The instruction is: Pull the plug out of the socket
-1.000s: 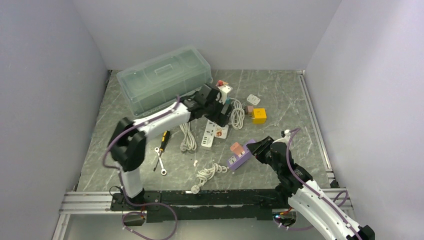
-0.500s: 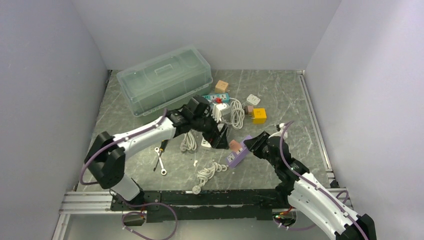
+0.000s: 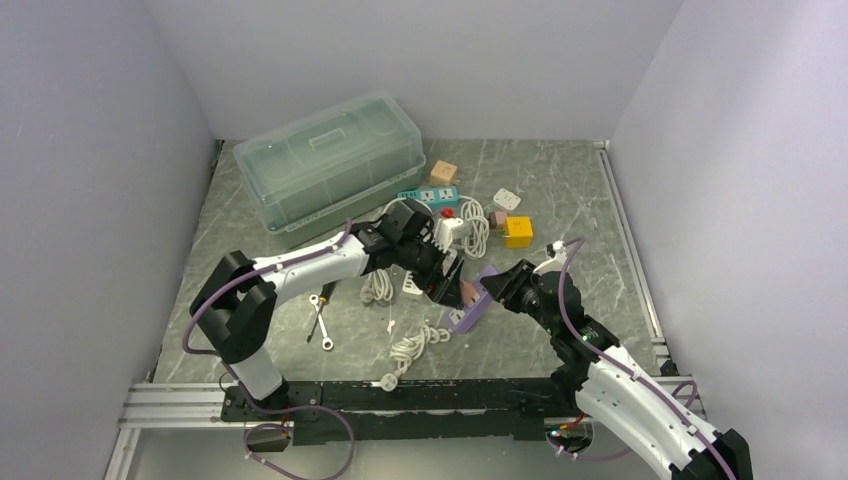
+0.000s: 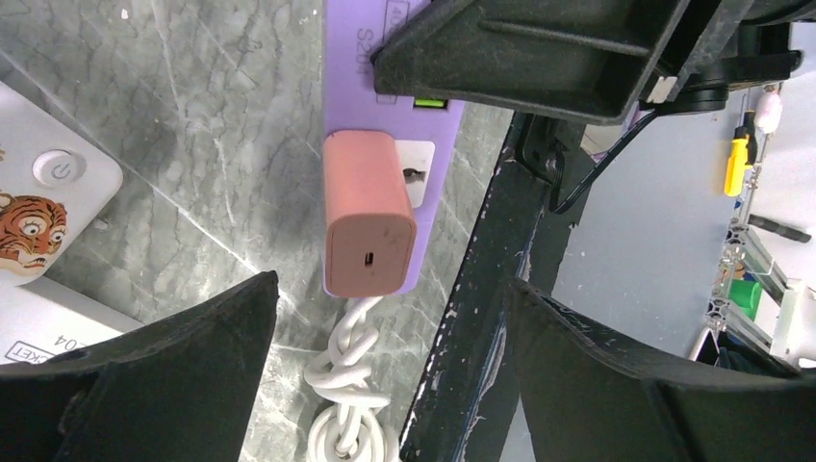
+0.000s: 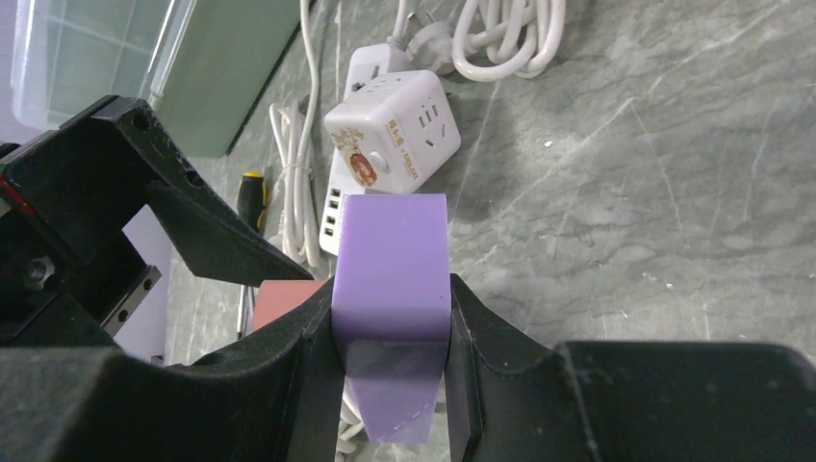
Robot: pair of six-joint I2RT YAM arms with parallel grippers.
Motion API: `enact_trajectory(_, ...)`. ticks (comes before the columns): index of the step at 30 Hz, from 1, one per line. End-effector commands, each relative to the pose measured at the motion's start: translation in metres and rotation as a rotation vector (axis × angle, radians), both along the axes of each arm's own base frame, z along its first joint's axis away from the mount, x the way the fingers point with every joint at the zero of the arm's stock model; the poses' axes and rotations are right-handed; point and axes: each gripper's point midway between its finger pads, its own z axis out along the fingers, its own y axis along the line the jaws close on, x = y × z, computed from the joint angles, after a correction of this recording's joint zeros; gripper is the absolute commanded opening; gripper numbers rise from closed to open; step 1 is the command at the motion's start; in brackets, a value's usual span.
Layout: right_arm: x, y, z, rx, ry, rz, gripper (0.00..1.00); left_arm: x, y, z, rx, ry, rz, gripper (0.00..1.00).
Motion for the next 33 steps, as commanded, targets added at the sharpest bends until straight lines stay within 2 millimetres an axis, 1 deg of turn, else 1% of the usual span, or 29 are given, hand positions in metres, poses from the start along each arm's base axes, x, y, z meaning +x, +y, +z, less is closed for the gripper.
enact_trajectory(1,0.006,0.020,0.054,0.087,-0.158,0.094,0.00,0.008,-0.010,0.005,0.012,-0.048,0.014,0.87)
enact_trajectory(4,0.005,0.026,0.056,0.095,-0.164,0.122,0.00,0.006,-0.009,0.000,0.035,-0.059,0.017,0.75)
enact_trajectory(9,0.005,0.030,0.053,0.093,-0.158,0.146,0.00,0.006,-0.009,0.001,0.038,-0.081,0.022,0.60)
enact_trajectory(10,0.005,0.031,0.053,0.093,-0.159,0.153,0.00,0.006,-0.009,0.001,0.040,-0.080,0.024,0.55)
enact_trajectory(13,0.005,0.032,0.051,0.090,-0.153,0.159,0.00,0.004,-0.010,0.000,0.036,-0.071,0.018,0.45)
enact_trajectory(15,0.005,0.030,0.050,0.084,-0.147,0.146,0.00,0.003,-0.011,0.000,0.035,-0.067,0.014,0.36)
enact_trajectory(18,0.008,0.023,0.043,0.058,-0.117,0.102,0.00,0.003,-0.012,0.000,0.037,-0.072,0.011,0.19)
enact_trajectory(22,0.009,0.018,0.037,0.038,-0.096,0.078,0.00,0.002,-0.011,0.003,0.030,-0.082,0.006,0.01)
enact_trajectory(26,0.008,0.013,0.028,0.013,-0.060,0.054,0.00,0.002,-0.010,0.004,0.028,-0.089,0.002,0.00)
enact_trajectory(33,0.012,-0.009,0.011,-0.087,-0.011,-0.043,0.00,0.009,-0.005,0.006,0.049,-0.136,0.032,0.00)
